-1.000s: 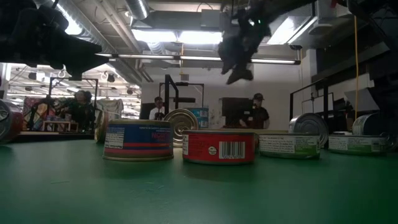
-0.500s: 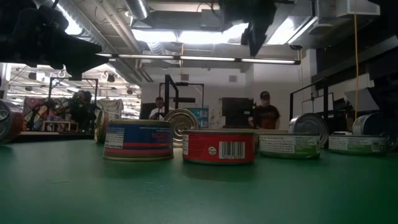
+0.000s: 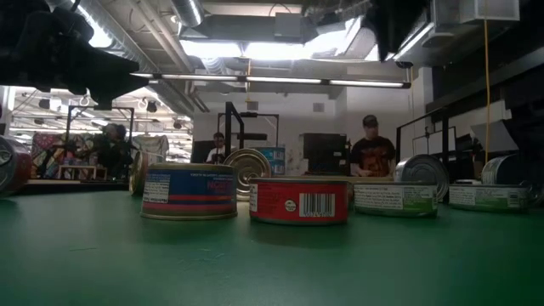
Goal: Stack canned seafood by type on shelf
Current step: Stack the yellow blue tuna can on top of the yellow blue tuna cans on the shelf
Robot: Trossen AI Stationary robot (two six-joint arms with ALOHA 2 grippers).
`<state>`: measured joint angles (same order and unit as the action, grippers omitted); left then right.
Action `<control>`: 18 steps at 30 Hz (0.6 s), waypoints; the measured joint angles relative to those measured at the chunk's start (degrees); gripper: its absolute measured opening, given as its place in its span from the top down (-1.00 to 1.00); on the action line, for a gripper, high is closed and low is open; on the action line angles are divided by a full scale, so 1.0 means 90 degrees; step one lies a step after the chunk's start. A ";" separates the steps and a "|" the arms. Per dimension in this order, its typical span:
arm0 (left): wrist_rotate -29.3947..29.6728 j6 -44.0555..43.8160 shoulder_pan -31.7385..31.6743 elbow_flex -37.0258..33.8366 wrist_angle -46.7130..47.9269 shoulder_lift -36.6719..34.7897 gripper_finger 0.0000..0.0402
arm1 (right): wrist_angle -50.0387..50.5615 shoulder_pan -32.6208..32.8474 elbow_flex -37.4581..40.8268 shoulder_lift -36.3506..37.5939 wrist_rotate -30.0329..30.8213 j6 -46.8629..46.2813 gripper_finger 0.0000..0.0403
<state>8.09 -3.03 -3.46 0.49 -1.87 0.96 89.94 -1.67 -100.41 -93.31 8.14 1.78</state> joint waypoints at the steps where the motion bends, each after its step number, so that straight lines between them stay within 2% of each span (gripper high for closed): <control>1: 0.0001 0.0000 0.0000 0.0000 -0.0001 0.0001 -0.19 | -0.0035 -0.0008 0.0316 0.0139 0.0116 -0.0030 -0.10; 8: 0.0001 0.0000 -0.0002 0.0001 -0.0002 0.0001 -0.19 | -0.1084 -0.0290 0.2084 0.0628 0.0513 0.0182 -0.10; 18: 0.0001 0.0000 -0.0001 0.0000 0.0000 -0.0001 -0.19 | -0.2152 -0.1014 0.3461 0.0628 0.0560 0.0868 -0.10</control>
<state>8.10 -3.03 -3.47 0.49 -1.87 0.95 70.57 -10.80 -69.25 -87.66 13.18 9.59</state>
